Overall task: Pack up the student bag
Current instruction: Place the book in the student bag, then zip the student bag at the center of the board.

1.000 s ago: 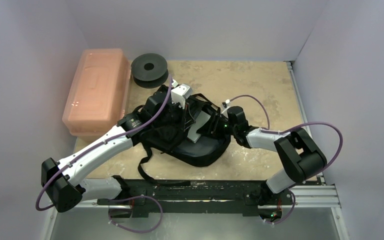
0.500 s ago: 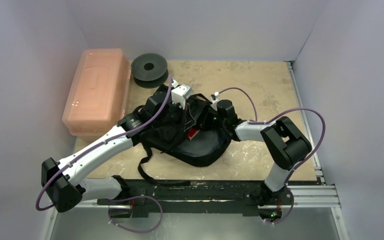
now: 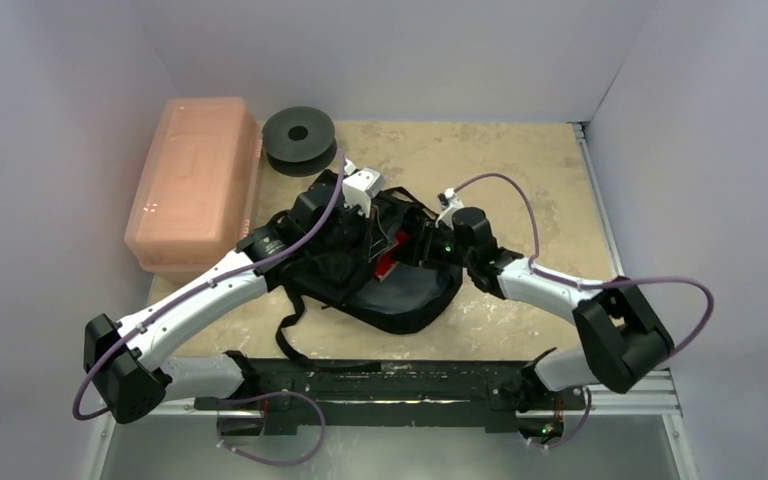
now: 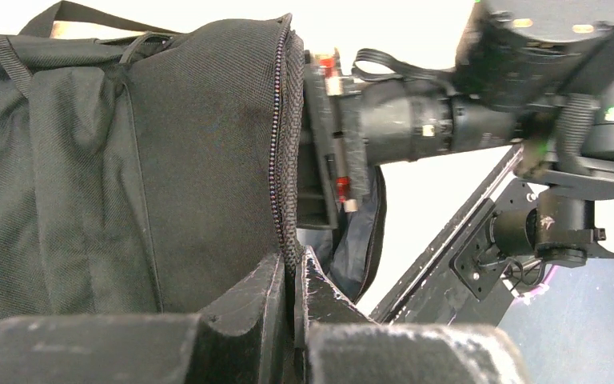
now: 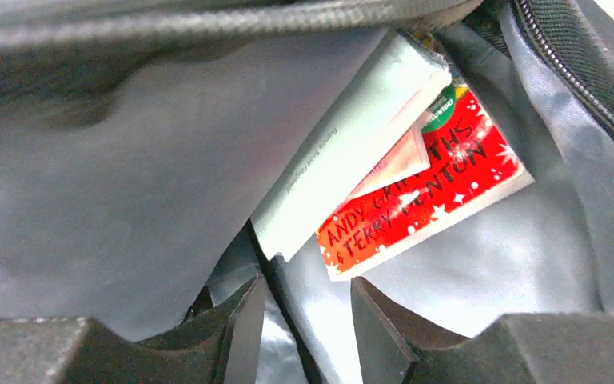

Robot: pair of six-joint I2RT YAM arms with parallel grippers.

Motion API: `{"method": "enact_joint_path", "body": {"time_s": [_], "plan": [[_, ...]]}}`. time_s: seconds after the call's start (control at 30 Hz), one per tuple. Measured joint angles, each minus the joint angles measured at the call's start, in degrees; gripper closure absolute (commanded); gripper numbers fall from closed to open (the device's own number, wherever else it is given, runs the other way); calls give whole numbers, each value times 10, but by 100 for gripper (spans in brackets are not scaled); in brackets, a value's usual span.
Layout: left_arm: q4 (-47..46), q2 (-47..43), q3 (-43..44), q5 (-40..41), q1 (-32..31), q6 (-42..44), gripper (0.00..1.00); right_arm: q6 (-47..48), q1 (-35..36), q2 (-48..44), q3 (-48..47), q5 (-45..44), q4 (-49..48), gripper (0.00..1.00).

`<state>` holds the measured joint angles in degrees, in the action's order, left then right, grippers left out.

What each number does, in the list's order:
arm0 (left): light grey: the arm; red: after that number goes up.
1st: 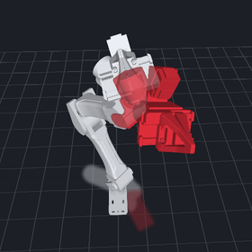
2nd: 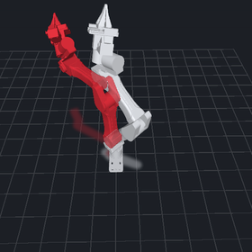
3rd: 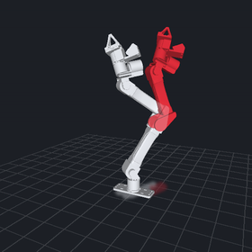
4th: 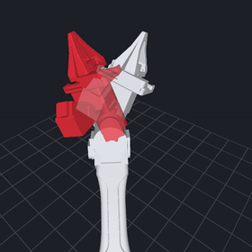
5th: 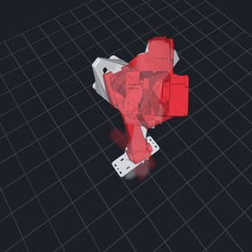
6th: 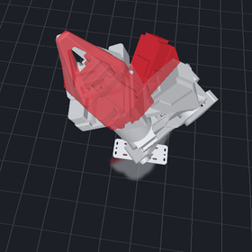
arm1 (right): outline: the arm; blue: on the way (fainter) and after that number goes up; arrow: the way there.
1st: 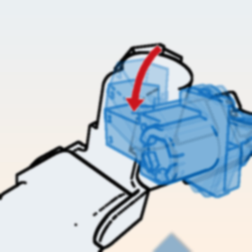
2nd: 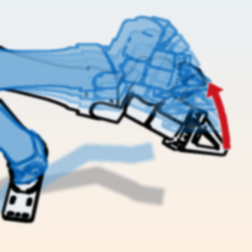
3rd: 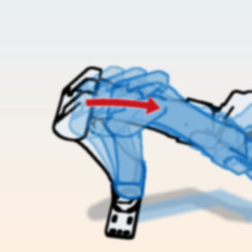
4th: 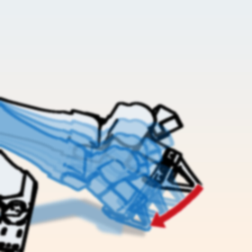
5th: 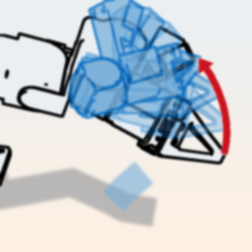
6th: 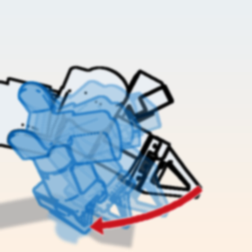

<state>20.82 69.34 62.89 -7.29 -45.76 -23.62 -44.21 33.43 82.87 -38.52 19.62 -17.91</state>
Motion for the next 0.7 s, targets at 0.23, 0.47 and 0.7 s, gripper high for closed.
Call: {"method": "enact_joint_path", "body": {"time_s": [0.23,0.47,0.7], "plan": [[13,35,13,-1,0,-20,100,62,0,-104,27,-43,87,53],[24,48,14,-8,0,-43,54,85,-1,-177,33,-116,152,60],[43,23,8,6,0,-59,31,86,-1,-137,35,-141,154,59]]}}
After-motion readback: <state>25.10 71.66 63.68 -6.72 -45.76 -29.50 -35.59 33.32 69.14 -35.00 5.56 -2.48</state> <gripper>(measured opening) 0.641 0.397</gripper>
